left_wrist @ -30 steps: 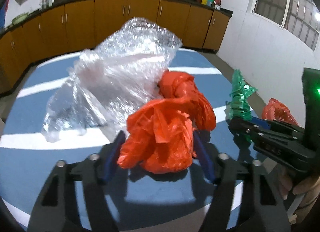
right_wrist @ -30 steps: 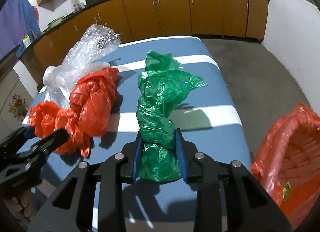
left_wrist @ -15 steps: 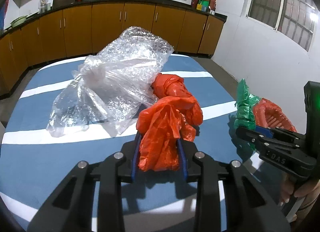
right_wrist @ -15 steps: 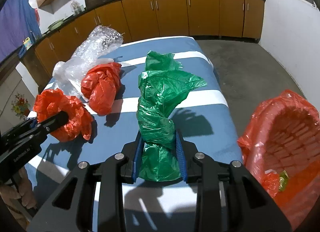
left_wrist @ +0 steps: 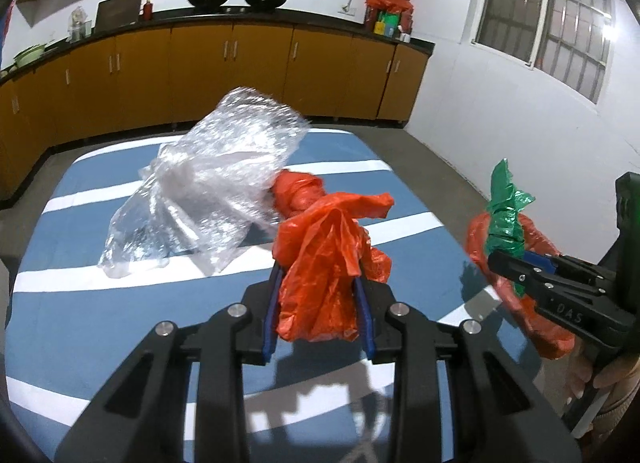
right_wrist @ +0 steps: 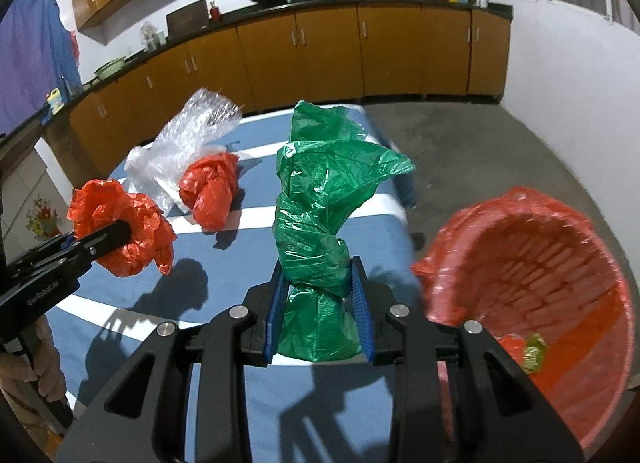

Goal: Collect trash
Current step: 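Carry both bags over the wastebasket and open both tools to drop them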

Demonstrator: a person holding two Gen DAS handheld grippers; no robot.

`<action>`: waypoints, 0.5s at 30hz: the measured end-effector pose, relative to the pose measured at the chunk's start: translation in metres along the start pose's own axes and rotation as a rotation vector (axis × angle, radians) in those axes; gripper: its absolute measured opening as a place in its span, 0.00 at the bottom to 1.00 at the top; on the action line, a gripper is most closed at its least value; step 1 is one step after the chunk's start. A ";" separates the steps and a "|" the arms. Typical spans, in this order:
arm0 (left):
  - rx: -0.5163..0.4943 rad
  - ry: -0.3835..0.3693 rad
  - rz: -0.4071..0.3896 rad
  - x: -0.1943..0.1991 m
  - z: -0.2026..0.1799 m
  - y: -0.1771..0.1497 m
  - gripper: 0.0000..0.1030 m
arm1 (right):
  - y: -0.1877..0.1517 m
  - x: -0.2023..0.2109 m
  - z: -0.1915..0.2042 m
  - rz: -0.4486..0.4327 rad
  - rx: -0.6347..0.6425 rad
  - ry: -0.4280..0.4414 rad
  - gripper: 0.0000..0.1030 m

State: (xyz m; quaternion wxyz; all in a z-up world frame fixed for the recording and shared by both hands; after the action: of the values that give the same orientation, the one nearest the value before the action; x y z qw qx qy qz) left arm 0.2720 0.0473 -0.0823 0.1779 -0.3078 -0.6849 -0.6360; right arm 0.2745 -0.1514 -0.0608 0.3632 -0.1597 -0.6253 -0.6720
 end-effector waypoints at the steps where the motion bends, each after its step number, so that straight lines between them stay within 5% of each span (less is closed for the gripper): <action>1: -0.004 -0.009 -0.002 0.001 -0.005 0.001 0.31 | 0.001 0.007 -0.002 -0.014 0.002 -0.012 0.31; 15: -0.062 -0.120 -0.001 -0.002 -0.075 0.006 0.31 | -0.019 0.075 -0.059 -0.108 -0.090 -0.126 0.31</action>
State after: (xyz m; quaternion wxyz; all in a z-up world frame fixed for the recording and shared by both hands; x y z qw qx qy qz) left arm 0.2661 -0.0270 -0.0691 0.1268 -0.3504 -0.6744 -0.6374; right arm 0.2249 -0.2301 -0.0342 0.2789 -0.1838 -0.6236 -0.7067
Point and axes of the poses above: each gripper's, at about its wrist camera, not at the fingertips, and x roughly against the way its jaws point, z to its left, y to its top, the point moved 3 cm from there along -x, roughly the way its jaws point, and after that the axes turned 4 degrees about y, right-handed, at the moved point
